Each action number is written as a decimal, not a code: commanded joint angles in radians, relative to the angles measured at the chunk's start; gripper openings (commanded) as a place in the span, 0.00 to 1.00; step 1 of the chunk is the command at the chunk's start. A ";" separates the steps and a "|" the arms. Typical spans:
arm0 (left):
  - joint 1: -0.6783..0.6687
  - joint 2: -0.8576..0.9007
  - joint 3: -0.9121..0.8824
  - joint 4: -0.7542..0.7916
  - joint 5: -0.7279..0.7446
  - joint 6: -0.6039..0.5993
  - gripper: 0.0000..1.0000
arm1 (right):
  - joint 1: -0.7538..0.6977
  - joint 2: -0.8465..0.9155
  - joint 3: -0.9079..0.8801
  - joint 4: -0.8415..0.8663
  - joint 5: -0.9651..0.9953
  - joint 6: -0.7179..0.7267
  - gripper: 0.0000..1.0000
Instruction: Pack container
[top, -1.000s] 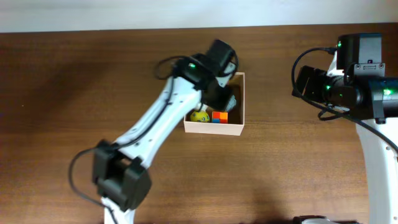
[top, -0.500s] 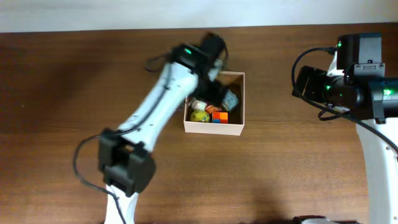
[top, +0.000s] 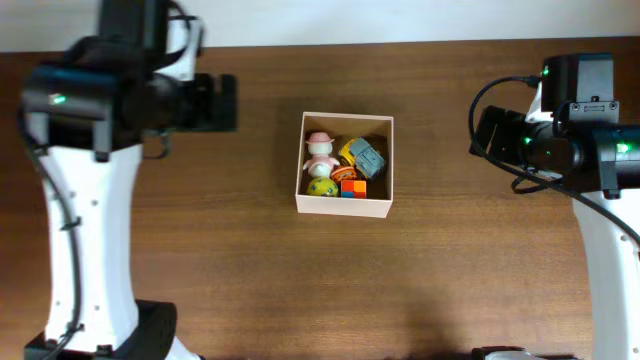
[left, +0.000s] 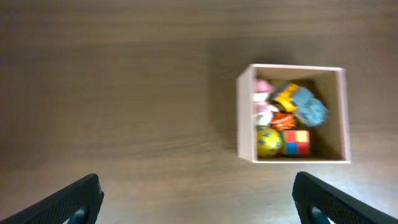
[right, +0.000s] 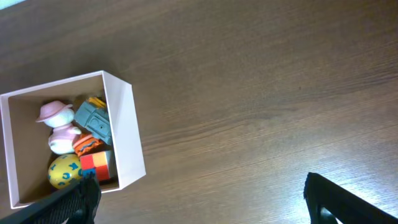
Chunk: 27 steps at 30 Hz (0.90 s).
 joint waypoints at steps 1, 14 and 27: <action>0.055 0.008 -0.002 -0.023 -0.014 -0.009 0.99 | -0.006 0.002 0.001 0.003 0.010 0.011 0.99; 0.073 0.009 -0.002 -0.025 -0.013 -0.009 0.99 | -0.005 -0.002 0.001 0.003 0.009 0.011 0.99; 0.073 0.009 -0.002 -0.025 -0.013 -0.009 0.99 | -0.005 -0.440 -0.352 0.475 -0.010 -0.273 0.99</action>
